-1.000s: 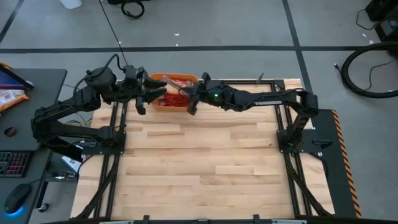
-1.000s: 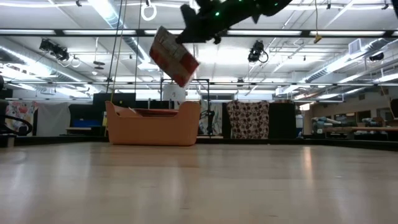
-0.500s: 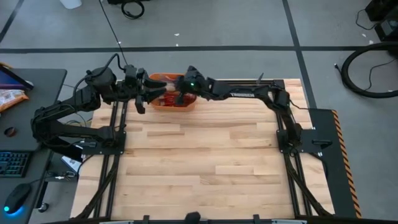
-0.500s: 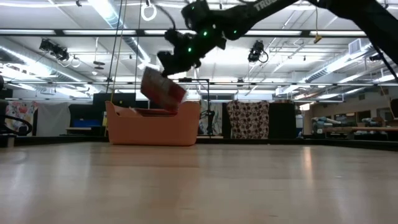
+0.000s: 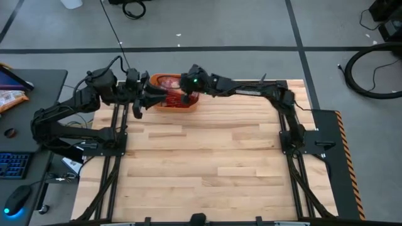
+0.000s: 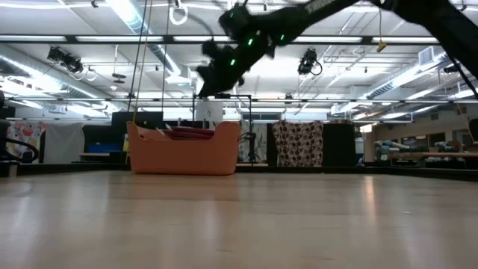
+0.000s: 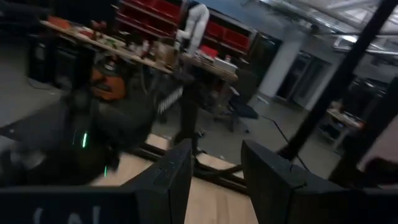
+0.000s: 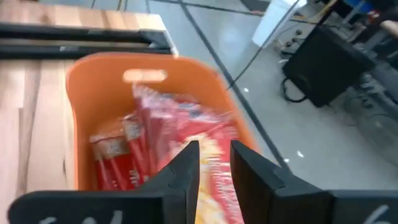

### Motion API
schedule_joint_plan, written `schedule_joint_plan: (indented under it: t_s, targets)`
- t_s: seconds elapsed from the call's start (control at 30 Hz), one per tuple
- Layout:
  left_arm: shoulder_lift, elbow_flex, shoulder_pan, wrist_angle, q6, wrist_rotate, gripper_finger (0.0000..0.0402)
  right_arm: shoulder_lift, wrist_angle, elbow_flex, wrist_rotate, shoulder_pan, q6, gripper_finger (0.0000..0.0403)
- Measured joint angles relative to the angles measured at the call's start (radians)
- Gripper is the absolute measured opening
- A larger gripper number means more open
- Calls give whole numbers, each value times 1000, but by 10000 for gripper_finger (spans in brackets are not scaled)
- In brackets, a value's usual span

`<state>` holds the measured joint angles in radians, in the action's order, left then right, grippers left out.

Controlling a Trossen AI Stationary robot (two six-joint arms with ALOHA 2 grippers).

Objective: Sort popcorn bags into baskets
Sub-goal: Return to Home Position

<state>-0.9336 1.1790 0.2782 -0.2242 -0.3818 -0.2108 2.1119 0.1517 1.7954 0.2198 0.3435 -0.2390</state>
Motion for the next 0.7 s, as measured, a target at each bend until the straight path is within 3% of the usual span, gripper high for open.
schedule_joint_plan:
  t_s: [0.17,0.33,0.5,0.7]
  targets:
    - [29,0,0,-132,18,-47,143,-135,172,4,20,-13,16,99]
    - [108,-21,-1,-232,107,38,142,-263,383,-1,-5,-14,146,94]
    - [229,-172,0,-130,125,123,142,-400,394,-116,43,-52,206,78]
    - [338,-408,0,57,25,128,142,-570,249,-398,65,-119,313,55]
